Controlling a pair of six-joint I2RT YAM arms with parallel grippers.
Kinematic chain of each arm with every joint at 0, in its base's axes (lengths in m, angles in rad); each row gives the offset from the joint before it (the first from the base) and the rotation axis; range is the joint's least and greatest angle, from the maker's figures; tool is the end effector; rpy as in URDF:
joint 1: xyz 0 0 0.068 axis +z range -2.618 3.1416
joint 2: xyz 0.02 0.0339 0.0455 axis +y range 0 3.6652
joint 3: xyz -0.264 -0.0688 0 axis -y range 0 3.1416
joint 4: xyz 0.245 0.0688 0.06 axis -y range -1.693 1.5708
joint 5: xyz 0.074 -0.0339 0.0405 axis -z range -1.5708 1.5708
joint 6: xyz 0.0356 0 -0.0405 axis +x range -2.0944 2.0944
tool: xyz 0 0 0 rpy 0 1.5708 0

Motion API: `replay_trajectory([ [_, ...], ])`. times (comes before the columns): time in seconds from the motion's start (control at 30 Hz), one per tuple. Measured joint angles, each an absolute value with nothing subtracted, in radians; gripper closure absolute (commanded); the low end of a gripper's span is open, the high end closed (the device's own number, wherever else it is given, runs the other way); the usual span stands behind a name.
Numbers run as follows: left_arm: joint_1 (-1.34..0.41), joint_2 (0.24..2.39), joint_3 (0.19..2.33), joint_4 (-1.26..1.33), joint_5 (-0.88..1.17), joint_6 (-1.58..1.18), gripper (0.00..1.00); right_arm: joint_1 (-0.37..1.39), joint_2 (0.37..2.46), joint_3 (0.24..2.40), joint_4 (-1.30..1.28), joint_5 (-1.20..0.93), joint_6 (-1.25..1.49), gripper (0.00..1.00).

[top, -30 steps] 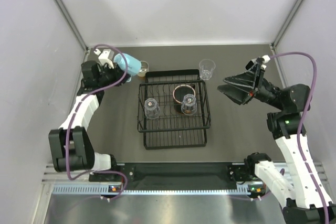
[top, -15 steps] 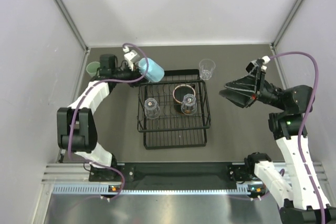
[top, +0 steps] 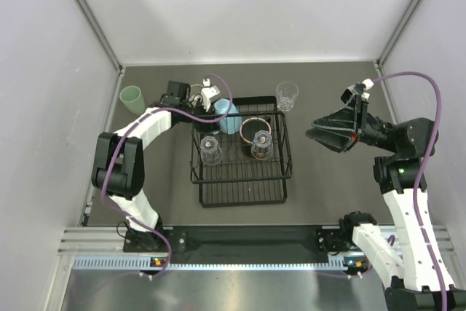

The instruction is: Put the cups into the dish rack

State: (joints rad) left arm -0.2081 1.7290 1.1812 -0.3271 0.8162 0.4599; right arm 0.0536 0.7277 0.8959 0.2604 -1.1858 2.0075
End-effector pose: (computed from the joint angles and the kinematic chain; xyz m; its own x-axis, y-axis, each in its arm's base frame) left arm 0.3518 -0.1008 0.2223 -0.4073 0.3967 -0.8226 0.8696 0.4437 -0.2165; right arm 0.1319 0.0401 0.4256 -0.9565 0.2895 0.0357 -0.0115 -0.1597 0.9871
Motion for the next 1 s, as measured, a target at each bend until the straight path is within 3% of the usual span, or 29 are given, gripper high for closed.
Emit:
replay_trajectory([
  [1.0,-0.376,1.847,1.215,-0.261,0.696,0.472,1.00,0.034,0.713,0.890,0.192,-1.202,2.007,0.59],
])
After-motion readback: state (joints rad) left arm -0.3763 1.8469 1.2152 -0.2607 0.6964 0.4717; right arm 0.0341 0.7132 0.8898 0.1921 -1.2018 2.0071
